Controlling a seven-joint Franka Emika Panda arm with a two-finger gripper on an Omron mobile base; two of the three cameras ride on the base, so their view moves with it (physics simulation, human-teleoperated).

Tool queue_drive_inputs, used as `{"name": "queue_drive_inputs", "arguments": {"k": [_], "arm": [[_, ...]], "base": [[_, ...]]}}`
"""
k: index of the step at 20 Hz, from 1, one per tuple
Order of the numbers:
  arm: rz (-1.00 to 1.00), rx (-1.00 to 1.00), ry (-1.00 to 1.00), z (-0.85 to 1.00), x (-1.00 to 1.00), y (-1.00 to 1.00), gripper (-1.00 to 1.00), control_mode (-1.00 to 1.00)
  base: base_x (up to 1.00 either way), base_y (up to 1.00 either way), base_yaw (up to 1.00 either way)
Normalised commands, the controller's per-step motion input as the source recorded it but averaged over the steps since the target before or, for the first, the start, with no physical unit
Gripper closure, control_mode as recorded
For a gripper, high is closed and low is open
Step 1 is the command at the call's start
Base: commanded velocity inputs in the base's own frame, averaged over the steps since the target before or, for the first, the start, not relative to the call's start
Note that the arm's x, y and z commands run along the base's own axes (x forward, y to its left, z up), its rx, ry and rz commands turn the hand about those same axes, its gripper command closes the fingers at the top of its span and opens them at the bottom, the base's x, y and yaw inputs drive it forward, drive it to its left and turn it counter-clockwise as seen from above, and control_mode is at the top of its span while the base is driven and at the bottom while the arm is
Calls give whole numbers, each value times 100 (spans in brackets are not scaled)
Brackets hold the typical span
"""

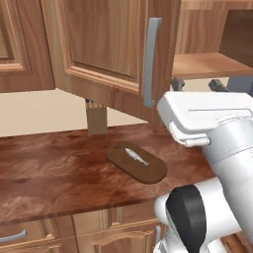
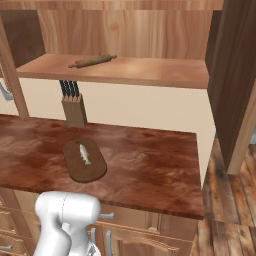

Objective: Open the cabinet, retrieve the rolling pin, and place it next to the meat on the cutting board to prepare for tenderizing.

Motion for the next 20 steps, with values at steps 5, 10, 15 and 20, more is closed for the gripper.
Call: {"name": "queue_drive_inputs", "arguments": {"k": [5,10,15,20], "arm": [[6,17,-2,-3,-37,-82,-100,-100],[14,17,0,-20,9,-99,-100,-100],[22,17,0,-25,36,-84,-100,-100],[32,14,9,-30,73,-49,-100,-100]], "base": [[0,0,0],[0,0,0],[0,0,0],[0,0,0]]}}
